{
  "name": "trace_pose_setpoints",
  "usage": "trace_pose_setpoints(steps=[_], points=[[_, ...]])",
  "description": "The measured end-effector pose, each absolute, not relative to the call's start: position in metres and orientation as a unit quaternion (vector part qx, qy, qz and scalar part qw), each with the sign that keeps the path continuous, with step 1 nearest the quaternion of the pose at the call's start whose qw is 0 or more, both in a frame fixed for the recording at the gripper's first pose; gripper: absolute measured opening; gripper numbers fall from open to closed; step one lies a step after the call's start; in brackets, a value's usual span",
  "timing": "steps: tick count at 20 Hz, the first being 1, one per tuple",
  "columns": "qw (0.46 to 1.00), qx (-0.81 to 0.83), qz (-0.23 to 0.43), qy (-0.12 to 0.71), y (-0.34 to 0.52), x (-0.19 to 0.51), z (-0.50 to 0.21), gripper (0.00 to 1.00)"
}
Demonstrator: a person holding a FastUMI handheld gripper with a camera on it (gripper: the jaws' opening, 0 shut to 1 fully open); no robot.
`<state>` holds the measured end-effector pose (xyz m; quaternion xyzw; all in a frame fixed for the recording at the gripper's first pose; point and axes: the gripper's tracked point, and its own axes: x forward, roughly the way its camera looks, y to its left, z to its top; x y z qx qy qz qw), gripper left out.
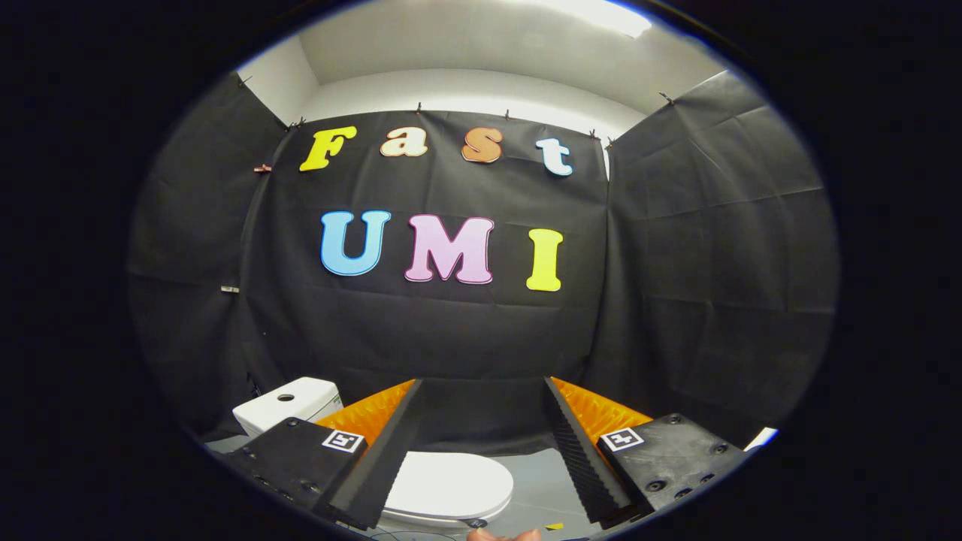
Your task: Open the toilet lid.
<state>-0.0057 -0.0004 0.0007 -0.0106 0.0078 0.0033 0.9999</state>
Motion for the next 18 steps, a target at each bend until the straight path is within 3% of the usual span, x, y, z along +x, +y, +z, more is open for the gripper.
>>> trace_pose_setpoints(steps=[9, 18], points=[[1.0, -0.023, -0.005, -0.014, -0.002, -0.002, -0.005, 0.98], [1.0, -0.027, -0.003, 0.01, -0.02, 0.03, -0.088, 0.98]])
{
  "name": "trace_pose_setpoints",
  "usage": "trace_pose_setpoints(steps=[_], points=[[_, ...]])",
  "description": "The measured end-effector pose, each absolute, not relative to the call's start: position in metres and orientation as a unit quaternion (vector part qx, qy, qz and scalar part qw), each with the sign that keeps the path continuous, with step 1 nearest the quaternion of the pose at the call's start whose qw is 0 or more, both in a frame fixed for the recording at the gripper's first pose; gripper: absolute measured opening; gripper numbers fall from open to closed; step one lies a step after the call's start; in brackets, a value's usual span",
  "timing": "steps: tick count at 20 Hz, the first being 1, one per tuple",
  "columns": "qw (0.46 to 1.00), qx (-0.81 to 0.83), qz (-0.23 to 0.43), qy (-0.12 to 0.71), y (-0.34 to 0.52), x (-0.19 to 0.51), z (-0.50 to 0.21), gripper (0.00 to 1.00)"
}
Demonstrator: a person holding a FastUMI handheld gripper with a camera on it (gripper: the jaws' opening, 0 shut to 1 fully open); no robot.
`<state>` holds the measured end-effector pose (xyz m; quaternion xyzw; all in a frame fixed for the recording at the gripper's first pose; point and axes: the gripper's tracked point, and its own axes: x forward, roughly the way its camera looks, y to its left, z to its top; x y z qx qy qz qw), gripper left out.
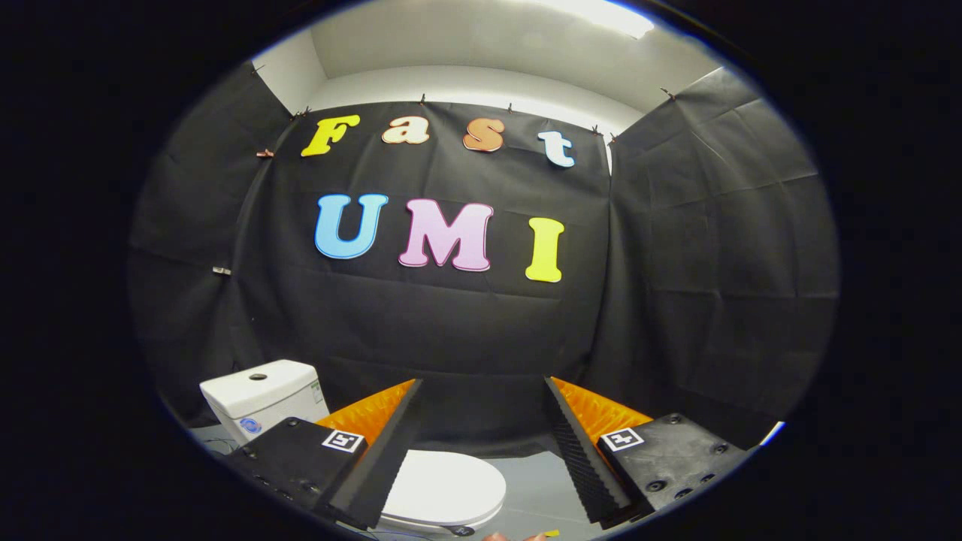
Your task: Open the toilet lid.
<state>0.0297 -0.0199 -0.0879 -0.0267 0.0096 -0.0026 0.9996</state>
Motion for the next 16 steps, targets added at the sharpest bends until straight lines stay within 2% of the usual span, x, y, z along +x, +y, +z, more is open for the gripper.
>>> trace_pose_setpoints(steps=[9, 16], points=[[0.995, 0.031, 0.077, 0.059, -0.022, 0.04, -0.223, 0.98], [0.974, 0.108, 0.127, 0.153, -0.023, 0.04, -0.332, 0.99]])
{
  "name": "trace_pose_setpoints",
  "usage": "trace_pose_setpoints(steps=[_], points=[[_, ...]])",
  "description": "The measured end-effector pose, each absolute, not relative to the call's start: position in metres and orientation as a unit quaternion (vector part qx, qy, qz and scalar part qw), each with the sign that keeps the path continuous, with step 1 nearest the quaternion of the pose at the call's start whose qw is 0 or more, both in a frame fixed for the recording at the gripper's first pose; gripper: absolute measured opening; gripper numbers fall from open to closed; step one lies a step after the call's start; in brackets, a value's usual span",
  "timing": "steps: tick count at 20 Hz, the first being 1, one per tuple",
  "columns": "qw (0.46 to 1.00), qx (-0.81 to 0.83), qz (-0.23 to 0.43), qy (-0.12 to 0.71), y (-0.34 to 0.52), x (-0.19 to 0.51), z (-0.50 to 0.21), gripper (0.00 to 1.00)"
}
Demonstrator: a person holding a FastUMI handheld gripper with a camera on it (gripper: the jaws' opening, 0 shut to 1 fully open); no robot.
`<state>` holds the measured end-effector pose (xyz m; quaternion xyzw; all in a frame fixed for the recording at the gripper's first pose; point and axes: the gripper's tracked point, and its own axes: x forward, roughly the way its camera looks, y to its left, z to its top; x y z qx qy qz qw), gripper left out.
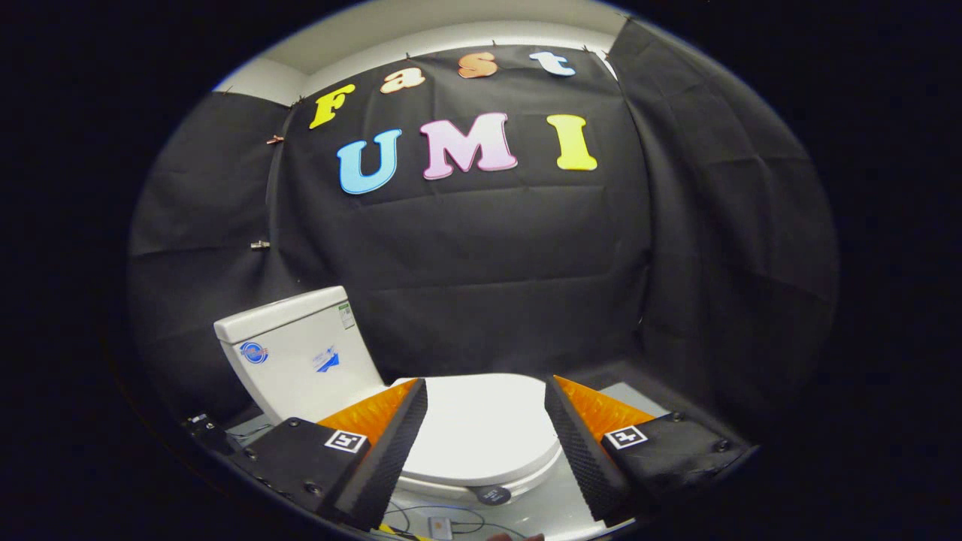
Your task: Open the toilet lid.
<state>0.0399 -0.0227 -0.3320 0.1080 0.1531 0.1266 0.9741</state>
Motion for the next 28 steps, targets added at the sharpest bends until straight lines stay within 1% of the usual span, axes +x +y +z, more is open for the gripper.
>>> trace_pose_setpoints(steps=[2, 6, 13, 17, 20, 21, 22, 23, 24, 25, 27, 28], points=[[0.961, 0.15, 0.134, 0.187, -0.023, 0.04, -0.36, 0.99], [0.924, 0.251, 0.123, 0.261, -0.039, 0.038, -0.42, 0.99], [0.816, 0.415, 0.089, 0.393, -0.045, 0.019, -0.519, 0.99], [0.769, 0.461, 0.088, 0.434, -0.032, 0.014, -0.549, 0.99], [0.757, 0.472, 0.09, 0.444, -0.025, 0.019, -0.559, 0.96], [0.754, 0.472, 0.089, 0.449, -0.023, 0.021, -0.565, 0.81], [0.75, 0.475, 0.086, 0.452, -0.02, 0.023, -0.569, 0.78], [0.744, 0.478, 0.086, 0.459, -0.018, 0.023, -0.572, 0.7], [0.739, 0.481, 0.088, 0.463, -0.014, 0.023, -0.575, 0.66], [0.737, 0.479, 0.09, 0.468, -0.009, 0.02, -0.58, 0.65], [0.739, 0.467, 0.08, 0.478, -0.011, 0.021, -0.587, 0.37], [0.74, 0.465, 0.082, 0.479, -0.01, 0.025, -0.586, 0.32]])
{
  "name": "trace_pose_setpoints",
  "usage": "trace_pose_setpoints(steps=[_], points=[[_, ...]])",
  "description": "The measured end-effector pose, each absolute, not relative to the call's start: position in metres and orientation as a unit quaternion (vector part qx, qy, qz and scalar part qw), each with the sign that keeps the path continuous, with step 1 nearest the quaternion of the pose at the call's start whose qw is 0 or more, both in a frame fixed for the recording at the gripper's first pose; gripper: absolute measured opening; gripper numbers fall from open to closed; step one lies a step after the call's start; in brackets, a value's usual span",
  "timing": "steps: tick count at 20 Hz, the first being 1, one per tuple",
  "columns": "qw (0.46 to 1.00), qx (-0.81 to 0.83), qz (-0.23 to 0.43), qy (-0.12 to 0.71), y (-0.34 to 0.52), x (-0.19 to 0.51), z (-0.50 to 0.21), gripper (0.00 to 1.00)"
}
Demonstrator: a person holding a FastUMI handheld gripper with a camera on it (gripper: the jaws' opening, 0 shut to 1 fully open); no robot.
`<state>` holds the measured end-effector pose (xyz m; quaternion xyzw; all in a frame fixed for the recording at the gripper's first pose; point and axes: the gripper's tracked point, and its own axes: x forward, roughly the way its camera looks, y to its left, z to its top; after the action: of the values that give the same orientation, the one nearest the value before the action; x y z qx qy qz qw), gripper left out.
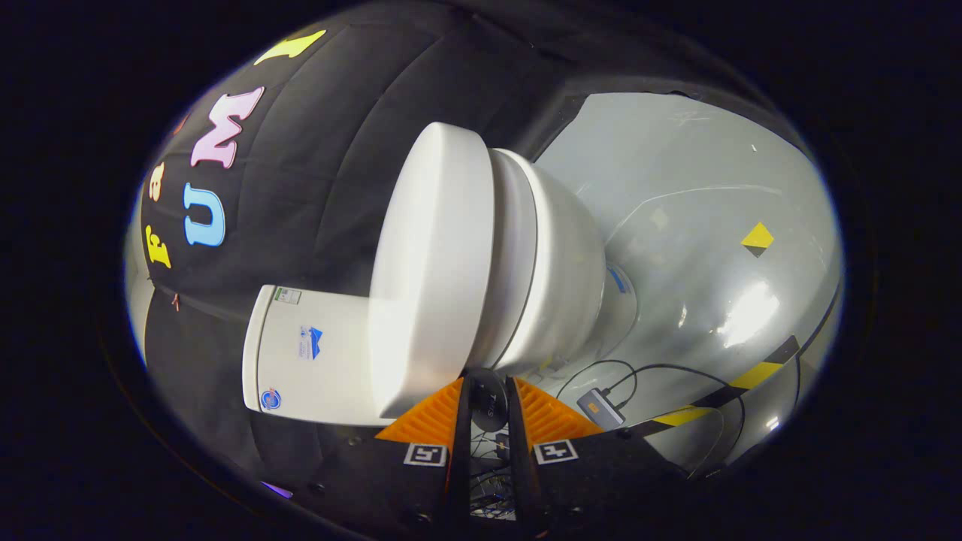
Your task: Open the toilet lid.
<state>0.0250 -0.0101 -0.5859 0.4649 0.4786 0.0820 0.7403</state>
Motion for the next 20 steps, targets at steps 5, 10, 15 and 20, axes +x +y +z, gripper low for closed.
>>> trace_pose_setpoints(steps=[5, 10, 15, 20], points=[[0.75, 0.455, 0.082, 0.474, -0.012, 0.023, -0.578, 0.15], [0.761, 0.436, 0.043, 0.478, -0.014, 0.025, -0.559, 0.15], [0.791, 0.403, 0.026, 0.459, -0.007, 0.032, -0.513, 0.12], [0.832, 0.335, 0.016, 0.443, 0.008, 0.038, -0.463, 0.1]])
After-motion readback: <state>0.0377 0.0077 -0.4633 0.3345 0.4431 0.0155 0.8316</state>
